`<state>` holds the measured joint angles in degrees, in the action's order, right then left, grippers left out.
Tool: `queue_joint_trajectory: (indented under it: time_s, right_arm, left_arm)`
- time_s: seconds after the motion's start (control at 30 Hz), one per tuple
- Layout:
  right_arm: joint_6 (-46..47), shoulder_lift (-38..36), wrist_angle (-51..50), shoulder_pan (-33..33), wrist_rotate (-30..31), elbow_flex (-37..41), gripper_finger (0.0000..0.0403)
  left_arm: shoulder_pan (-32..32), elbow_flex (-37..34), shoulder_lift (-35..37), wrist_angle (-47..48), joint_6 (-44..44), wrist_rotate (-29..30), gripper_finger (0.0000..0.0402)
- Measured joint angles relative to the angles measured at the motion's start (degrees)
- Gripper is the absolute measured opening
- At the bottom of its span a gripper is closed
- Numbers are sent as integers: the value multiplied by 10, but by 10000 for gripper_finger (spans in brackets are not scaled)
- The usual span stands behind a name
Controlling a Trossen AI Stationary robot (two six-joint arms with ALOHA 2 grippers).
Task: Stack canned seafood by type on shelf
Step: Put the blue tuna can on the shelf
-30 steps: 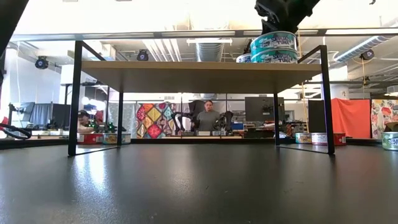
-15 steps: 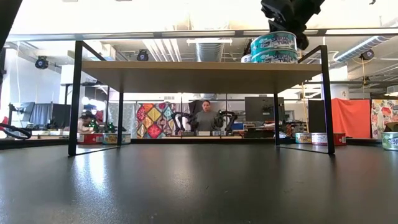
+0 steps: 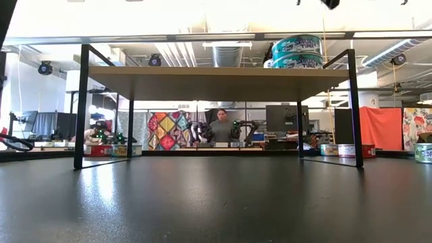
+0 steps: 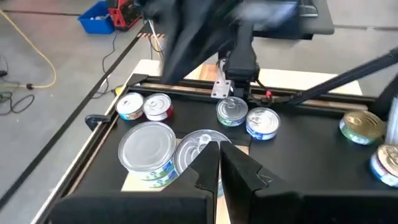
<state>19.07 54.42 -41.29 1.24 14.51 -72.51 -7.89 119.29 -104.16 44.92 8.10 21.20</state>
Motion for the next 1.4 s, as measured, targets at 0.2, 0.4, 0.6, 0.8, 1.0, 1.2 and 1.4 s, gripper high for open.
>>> queue_joint_trajectory:
  time_s: [0.2,0.4,0.6,0.8,1.0,1.2,1.4]
  right_arm:
    - [36,-48,1,169,0,19,13]
    - [221,-30,1,337,16,51,13]
    - [478,24,-6,461,-69,65,13]
    - [596,96,-79,520,-70,65,13]
    - [740,155,-181,527,-74,66,13]
    - [820,170,-351,525,-70,95,13]
    - [948,118,-307,511,-78,237,13]
  left_arm:
    - [2,-200,74,-224,29,-28,0]
    - [-14,-345,130,-333,80,-37,0]
    - [-23,-409,153,-339,104,-79,0]
    - [-23,-439,139,-349,135,-87,0]
    - [-83,-502,127,-501,141,-84,0]
    - [-177,-553,103,-570,188,14,0]
    - [-264,-559,75,-568,276,55,0]
